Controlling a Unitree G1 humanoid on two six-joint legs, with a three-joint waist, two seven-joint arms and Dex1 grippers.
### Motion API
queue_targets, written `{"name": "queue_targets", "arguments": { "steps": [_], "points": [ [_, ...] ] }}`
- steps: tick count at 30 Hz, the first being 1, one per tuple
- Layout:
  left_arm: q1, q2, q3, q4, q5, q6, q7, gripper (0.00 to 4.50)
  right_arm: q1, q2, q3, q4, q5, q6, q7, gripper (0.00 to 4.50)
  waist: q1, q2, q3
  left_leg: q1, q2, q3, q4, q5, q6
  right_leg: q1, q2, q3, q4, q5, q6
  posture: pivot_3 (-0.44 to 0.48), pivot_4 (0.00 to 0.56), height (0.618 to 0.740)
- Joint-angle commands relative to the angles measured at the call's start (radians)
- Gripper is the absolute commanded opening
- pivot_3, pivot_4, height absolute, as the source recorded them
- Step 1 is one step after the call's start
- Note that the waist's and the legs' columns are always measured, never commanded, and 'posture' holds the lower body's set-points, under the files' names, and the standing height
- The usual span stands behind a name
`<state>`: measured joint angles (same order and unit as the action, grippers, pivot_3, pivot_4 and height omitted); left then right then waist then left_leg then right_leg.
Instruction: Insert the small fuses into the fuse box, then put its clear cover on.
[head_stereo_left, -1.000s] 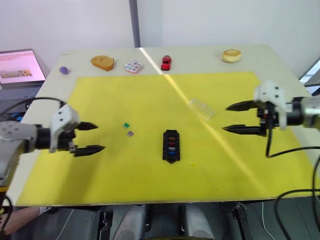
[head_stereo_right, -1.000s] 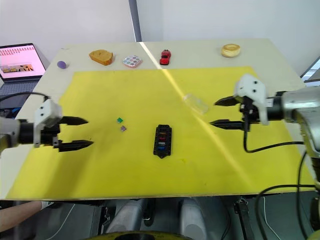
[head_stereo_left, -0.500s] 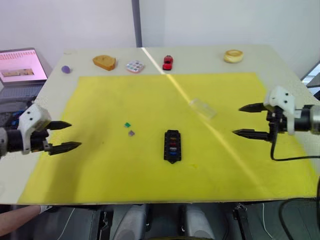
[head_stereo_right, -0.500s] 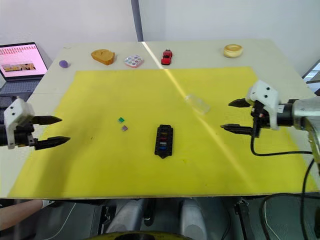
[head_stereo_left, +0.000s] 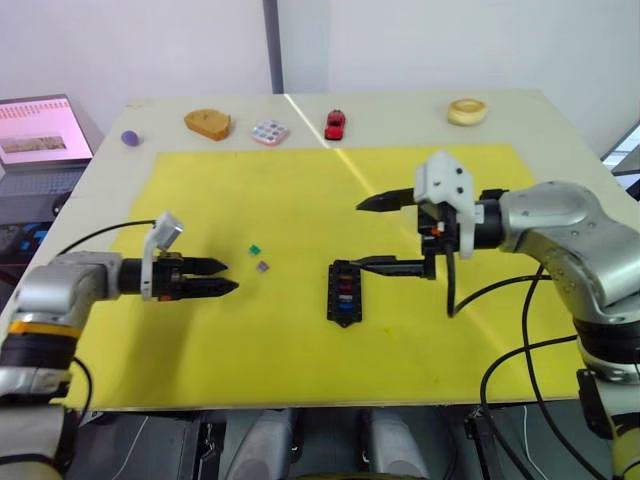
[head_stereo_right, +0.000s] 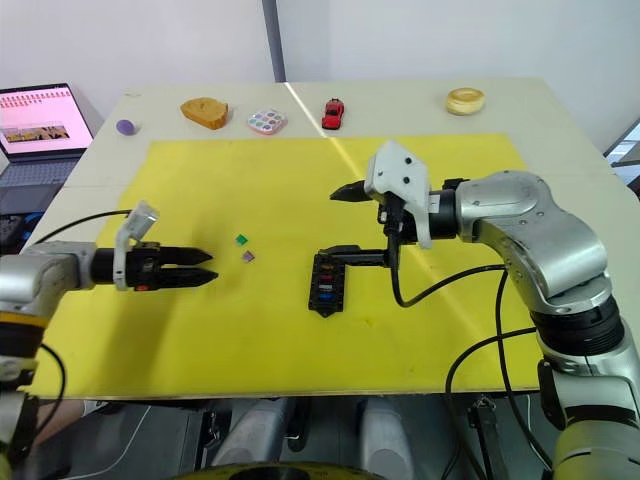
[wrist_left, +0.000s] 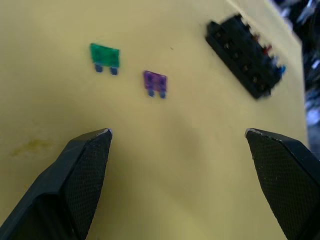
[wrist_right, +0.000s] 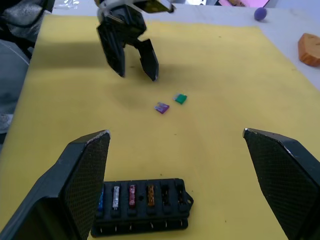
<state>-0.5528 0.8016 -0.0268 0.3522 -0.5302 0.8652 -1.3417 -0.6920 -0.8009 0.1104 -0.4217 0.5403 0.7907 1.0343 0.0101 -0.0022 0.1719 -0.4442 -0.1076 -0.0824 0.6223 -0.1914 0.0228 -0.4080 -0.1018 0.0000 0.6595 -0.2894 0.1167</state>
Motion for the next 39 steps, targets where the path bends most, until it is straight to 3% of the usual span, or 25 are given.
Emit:
{"name": "queue_targets", "arguments": {
  "steps": [1, 2, 21, 35, 38, 39],
  "points": [
    [-0.089, -0.037, 0.003, 0.128, 0.003, 0.067, 0.016, 3.66, -0.009, -0.011, -0.006, -0.049, -0.002, -0.010, -0.008, 4.50, 0.003, 0.000, 0.000, 0.000, 0.000, 0.000, 0.001, 0.000, 0.000, 0.000, 0.000, 0.000, 0.001, 0.000, 0.000, 0.000, 0.150, 0.740],
    [-0.108, -0.050, 0.005, 0.156, -0.001, 0.092, 0.018, 3.22, -0.006, -0.014, -0.007, -0.055, 0.000, -0.007, -0.010, 4.50, 0.003, 0.000, 0.000, 0.000, 0.000, 0.000, 0.002, 0.000, 0.000, 0.000, 0.000, 0.000, 0.002, 0.000, 0.000, 0.000, 0.150, 0.740],
    [-0.210, -0.176, -0.087, 0.258, 0.065, 0.183, -0.004, 3.22, -0.018, 0.033, -0.020, -0.045, -0.010, 0.005, -0.124, 4.50, 0.004, 0.000, 0.000, 0.000, -0.001, -0.001, 0.005, 0.000, 0.001, 0.001, -0.001, 0.000, 0.004, 0.000, 0.000, 0.000, 0.150, 0.740],
    [-0.185, -0.182, -0.120, 0.245, 0.104, 0.169, -0.041, 3.22, -0.002, 0.042, -0.006, -0.066, -0.009, 0.013, -0.154, 4.50, 0.004, 0.000, -0.001, 0.000, -0.001, -0.001, 0.005, -0.001, 0.001, 0.001, -0.001, 0.000, 0.004, 0.000, 0.000, 0.000, 0.150, 0.740],
    [-0.184, -0.185, -0.113, 0.255, 0.110, 0.162, -0.036, 2.37, -0.003, 0.041, -0.001, -0.063, -0.012, 0.009, -0.150, 4.50, 0.003, 0.000, -0.001, 0.000, -0.001, -0.001, 0.005, -0.001, 0.001, 0.001, -0.001, 0.000, 0.004, 0.000, 0.000, 0.000, 0.150, 0.740],
    [-0.184, -0.186, -0.112, 0.257, 0.113, 0.159, -0.036, 1.87, -0.003, 0.040, 0.001, -0.062, -0.014, 0.008, -0.148, 4.50, 0.003, 0.000, -0.001, 0.000, -0.001, -0.001, 0.005, -0.001, 0.001, 0.001, -0.001, 0.000, 0.004, 0.000, 0.000, 0.000, 0.150, 0.740]
  ]
}}
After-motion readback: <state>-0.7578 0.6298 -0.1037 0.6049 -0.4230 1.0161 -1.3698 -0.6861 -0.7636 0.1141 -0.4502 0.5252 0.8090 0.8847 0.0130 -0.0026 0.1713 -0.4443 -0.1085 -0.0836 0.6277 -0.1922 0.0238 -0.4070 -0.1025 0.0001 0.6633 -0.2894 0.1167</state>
